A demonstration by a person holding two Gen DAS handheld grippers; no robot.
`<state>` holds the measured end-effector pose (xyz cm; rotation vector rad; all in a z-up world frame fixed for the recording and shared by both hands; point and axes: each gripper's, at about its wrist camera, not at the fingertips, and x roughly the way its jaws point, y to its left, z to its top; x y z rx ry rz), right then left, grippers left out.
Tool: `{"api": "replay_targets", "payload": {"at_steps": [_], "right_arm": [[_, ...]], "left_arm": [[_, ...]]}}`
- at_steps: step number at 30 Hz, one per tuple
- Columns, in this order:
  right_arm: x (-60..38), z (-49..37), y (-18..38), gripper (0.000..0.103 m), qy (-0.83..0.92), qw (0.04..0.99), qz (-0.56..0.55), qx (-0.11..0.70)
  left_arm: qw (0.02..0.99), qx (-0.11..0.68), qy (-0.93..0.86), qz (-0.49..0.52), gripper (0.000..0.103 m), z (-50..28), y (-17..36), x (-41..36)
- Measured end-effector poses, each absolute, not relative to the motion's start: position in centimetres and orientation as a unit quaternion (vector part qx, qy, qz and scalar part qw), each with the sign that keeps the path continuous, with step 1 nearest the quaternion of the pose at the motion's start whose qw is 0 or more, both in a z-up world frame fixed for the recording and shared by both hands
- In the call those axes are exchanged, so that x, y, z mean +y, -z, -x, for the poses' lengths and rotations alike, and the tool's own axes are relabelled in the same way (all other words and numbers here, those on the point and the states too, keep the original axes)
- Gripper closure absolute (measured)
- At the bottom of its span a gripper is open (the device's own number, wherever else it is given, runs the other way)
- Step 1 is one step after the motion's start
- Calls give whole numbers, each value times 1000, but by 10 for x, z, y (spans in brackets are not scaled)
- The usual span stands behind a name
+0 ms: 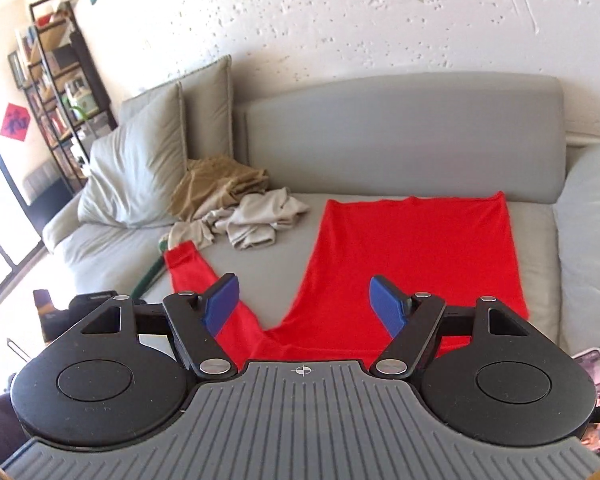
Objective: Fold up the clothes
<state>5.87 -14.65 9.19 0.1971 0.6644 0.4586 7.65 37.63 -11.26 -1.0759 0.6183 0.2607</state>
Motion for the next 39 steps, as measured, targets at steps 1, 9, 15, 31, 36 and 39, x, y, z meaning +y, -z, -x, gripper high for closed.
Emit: {"api": "replay_targets", "payload": {"at_steps": [1,9,15,31,36,39], "right_arm": [[-141,-66,-92,28,-228,911,-108,326],[-103,-96,-82,28,-240,905,-128,327],[-98,-109,-74,28,-225,906,-130,334],[-106,-103,-61,28,-226,906,-95,345],[-123,-91,-53,28,-219,898,-127,359],[-140,-77,-51,29,-211,896,-146,363]], "left_arm": [[791,294,-117,523,67,-89,124,384],[742,272,-83,607,63,-157,168,410],[724,245,-93,638,68,-194,180,437],[833,261,-175,455,103,-221,132,437],[895,239,-139,351,103,-191,67,401],[931,204,-97,287,103,-173,20,365]]}}
